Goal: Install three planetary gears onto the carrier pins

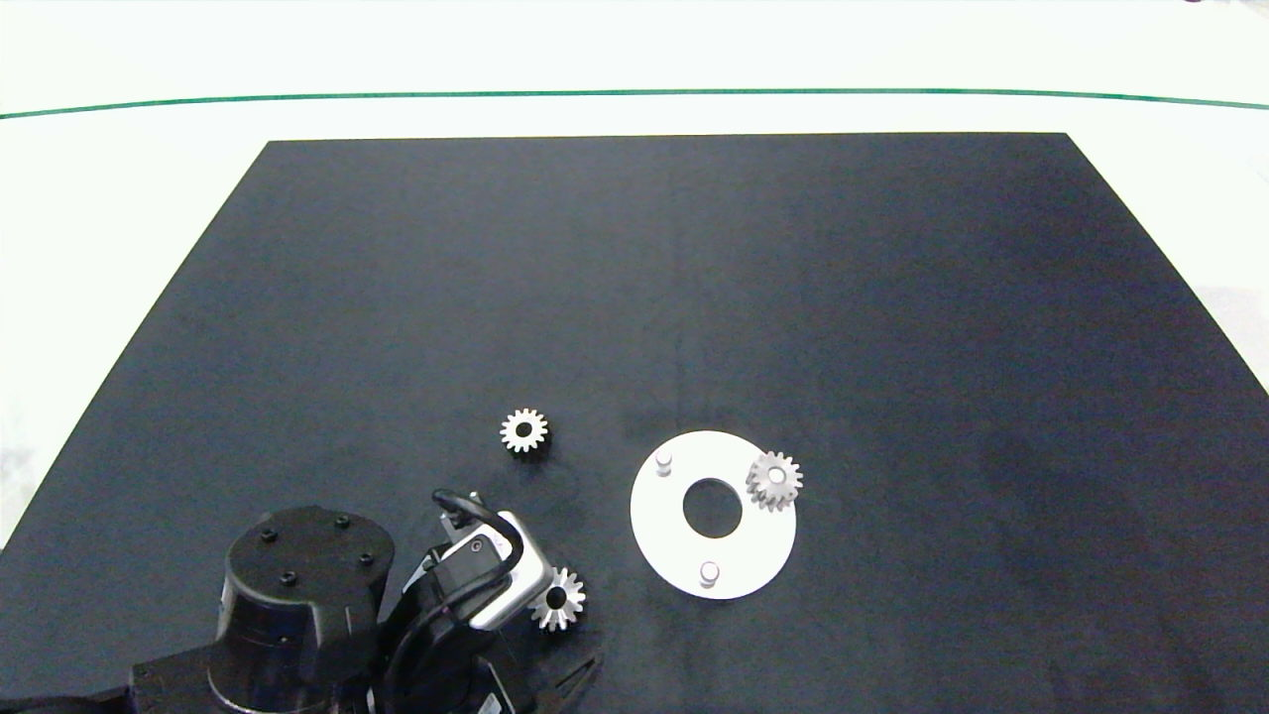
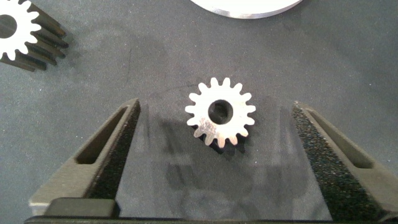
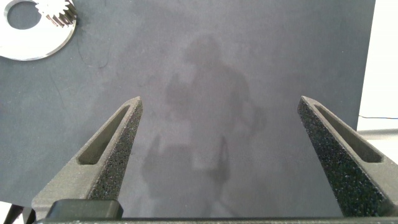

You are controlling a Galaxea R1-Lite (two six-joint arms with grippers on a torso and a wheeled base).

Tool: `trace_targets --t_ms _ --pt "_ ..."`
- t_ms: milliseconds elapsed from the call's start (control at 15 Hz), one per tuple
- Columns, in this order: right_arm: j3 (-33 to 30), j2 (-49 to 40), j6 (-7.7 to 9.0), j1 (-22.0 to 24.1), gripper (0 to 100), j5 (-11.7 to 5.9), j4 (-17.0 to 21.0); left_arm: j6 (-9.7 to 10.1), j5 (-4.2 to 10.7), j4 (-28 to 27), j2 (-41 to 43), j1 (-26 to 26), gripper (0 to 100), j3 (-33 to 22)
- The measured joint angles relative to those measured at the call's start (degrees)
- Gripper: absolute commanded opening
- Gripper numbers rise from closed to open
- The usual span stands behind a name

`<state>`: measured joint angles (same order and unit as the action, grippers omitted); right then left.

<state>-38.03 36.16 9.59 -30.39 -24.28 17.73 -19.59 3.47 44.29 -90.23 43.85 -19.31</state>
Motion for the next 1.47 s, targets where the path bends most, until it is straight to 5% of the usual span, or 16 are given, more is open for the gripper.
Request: trace_targets --t_ms 1467 --pt "-0.3 0.4 0.0 -0.1 100 0.0 0.0 -0.09 0.1 1.2 -1.9 0.2 46 0.2"
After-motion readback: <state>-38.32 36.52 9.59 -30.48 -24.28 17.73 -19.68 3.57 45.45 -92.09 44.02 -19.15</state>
